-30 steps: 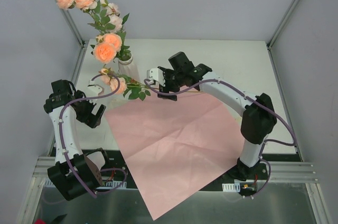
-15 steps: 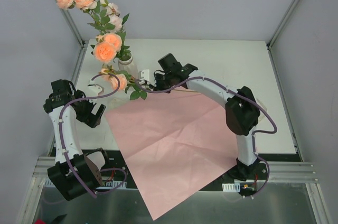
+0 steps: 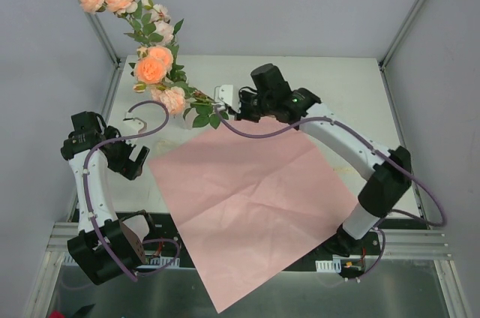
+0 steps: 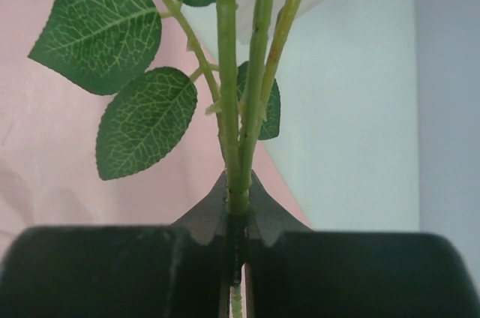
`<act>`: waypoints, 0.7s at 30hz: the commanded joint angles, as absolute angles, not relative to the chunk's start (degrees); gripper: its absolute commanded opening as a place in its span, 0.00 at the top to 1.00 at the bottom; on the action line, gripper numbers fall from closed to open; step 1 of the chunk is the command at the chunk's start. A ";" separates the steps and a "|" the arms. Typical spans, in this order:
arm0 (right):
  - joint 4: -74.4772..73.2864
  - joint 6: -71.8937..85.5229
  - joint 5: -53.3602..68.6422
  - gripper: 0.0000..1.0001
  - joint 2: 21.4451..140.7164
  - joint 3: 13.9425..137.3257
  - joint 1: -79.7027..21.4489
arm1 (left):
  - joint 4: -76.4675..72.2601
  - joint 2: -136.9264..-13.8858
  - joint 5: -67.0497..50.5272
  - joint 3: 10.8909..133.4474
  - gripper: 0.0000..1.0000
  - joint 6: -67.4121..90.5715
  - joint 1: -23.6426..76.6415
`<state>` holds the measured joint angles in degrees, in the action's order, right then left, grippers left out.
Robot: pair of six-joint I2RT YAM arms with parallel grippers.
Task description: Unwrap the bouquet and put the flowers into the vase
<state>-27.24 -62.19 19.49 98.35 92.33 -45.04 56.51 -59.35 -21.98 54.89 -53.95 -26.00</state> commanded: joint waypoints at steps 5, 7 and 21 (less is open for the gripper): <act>-29.53 -61.79 21.53 1.00 79.39 86.49 -45.00 | 56.26 -59.59 -23.38 56.60 0.01 -52.47 -26.81; -29.97 -61.26 24.68 1.00 76.22 87.10 -44.91 | 55.81 -59.76 -23.20 56.25 0.01 -52.30 -26.81; 23.44 -14.08 21.19 1.00 99.28 116.18 -41.31 | 48.70 -60.73 -24.43 54.06 0.01 -43.69 -26.63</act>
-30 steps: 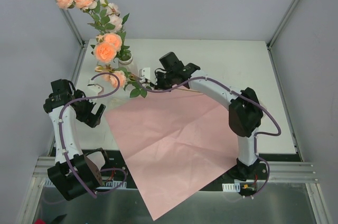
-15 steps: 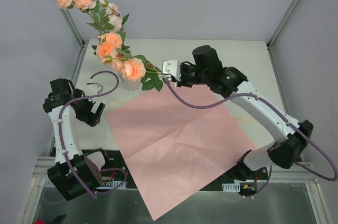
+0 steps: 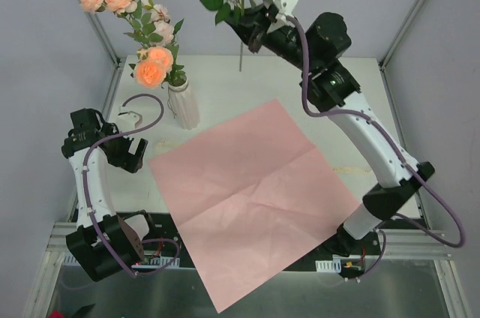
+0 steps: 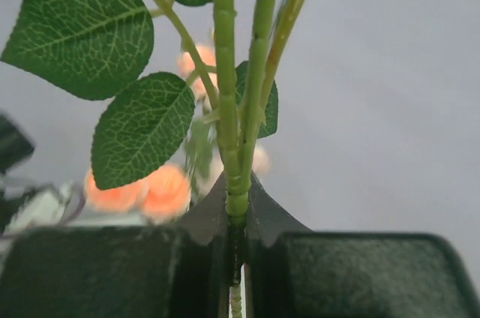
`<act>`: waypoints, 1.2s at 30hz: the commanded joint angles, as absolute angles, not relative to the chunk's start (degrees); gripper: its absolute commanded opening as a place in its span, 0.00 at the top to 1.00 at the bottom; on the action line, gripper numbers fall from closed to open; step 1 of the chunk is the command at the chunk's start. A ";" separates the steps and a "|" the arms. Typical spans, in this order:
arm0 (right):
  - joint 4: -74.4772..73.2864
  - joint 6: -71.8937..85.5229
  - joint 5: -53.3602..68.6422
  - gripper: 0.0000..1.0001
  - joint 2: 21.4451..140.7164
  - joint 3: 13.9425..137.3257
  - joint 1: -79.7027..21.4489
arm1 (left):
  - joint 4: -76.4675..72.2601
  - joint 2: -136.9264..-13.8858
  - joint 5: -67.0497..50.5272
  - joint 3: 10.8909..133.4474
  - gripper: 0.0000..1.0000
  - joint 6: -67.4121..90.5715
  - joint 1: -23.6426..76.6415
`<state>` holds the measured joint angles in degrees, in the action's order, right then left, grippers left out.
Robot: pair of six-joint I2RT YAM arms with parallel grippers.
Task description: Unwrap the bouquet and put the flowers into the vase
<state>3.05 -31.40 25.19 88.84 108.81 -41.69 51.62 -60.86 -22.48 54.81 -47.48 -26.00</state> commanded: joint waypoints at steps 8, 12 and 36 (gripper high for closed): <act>32.95 -0.18 19.69 1.00 114.87 132.62 -40.87 | 43.86 -58.54 -24.17 50.19 0.01 -42.54 -26.63; 35.59 1.49 18.98 1.00 116.01 130.44 -41.04 | 43.33 -59.32 -24.70 50.27 0.01 -42.63 -26.63; 35.51 0.44 25.05 1.00 108.72 123.31 -41.13 | 40.52 -64.86 -23.20 51.15 0.01 -39.73 -25.66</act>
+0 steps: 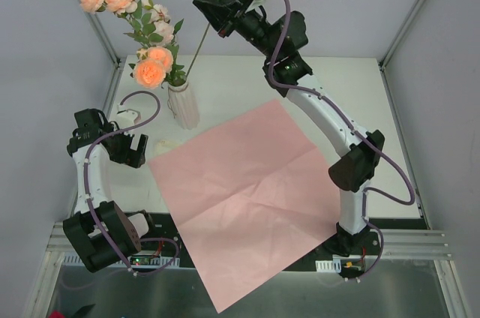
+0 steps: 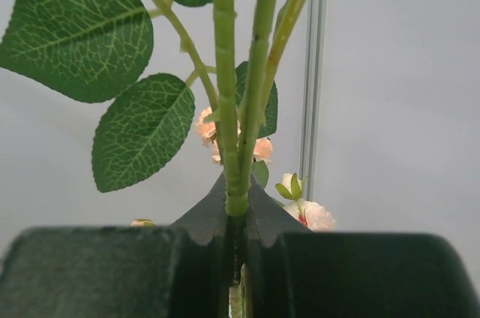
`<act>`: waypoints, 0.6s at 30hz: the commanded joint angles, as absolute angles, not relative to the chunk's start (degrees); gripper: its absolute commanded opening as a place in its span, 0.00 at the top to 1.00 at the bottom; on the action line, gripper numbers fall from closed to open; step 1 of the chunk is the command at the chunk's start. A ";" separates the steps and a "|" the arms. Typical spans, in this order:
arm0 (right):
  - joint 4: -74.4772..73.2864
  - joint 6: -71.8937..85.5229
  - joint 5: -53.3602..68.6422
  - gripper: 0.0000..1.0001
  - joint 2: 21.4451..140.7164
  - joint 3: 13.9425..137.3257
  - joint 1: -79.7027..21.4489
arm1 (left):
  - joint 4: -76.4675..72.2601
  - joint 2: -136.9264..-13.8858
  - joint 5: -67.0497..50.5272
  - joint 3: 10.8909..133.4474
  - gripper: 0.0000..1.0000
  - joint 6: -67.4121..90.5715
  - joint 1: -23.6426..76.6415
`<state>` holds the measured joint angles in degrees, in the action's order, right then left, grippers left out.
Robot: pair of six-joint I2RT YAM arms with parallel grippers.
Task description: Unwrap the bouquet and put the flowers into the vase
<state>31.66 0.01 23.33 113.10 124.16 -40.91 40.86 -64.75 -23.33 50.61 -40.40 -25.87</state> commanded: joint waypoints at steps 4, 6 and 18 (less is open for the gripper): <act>36.82 0.87 24.96 1.00 109.86 123.31 -41.13 | 40.52 -64.25 -23.12 51.24 0.01 -39.73 -25.49; 37.79 2.02 24.87 0.99 110.91 123.57 -41.13 | 40.52 -64.16 -22.85 51.15 0.01 -39.81 -25.23; 40.43 5.36 23.38 1.00 115.92 126.65 -41.13 | 40.43 -65.13 -21.62 51.24 0.01 -40.87 -25.05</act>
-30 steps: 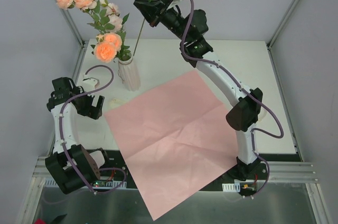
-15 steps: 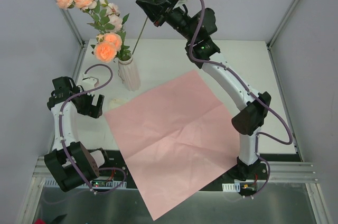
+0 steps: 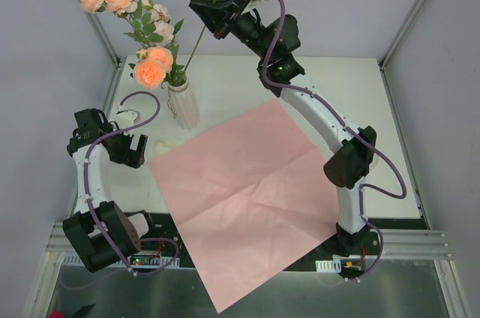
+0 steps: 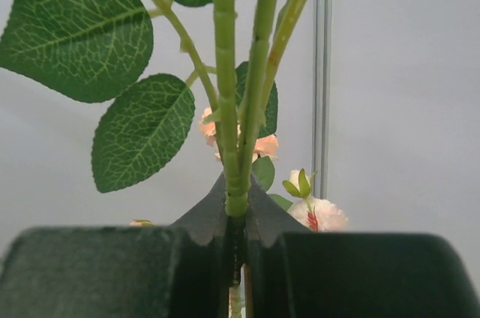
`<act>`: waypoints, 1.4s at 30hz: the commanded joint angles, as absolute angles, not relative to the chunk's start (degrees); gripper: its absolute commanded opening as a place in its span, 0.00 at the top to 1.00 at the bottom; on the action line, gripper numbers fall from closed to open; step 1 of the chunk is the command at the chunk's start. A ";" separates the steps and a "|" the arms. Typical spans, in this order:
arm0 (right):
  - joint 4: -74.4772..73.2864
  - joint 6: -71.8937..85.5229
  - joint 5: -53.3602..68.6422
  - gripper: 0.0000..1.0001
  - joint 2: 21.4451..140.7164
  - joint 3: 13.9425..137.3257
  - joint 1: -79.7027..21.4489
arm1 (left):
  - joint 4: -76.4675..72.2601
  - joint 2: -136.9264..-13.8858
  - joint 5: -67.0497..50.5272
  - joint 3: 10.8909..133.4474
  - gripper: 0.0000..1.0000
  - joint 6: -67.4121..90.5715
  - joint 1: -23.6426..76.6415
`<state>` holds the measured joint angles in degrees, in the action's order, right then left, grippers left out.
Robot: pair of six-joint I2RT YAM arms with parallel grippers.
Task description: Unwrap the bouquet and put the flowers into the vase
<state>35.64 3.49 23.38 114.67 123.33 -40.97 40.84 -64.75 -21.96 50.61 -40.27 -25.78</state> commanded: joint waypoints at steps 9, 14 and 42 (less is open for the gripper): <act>36.75 1.85 22.94 1.00 120.67 128.58 -42.10 | 40.52 -65.04 -21.80 51.85 0.01 -40.08 -24.70; 34.19 2.11 22.94 0.99 124.10 130.16 -43.15 | 40.52 -65.39 -21.53 51.59 0.01 -39.82 -24.43; 6.70 -4.30 20.29 0.00 108.92 113.23 -42.37 | 40.96 -63.72 -23.02 53.70 0.01 -36.48 -24.35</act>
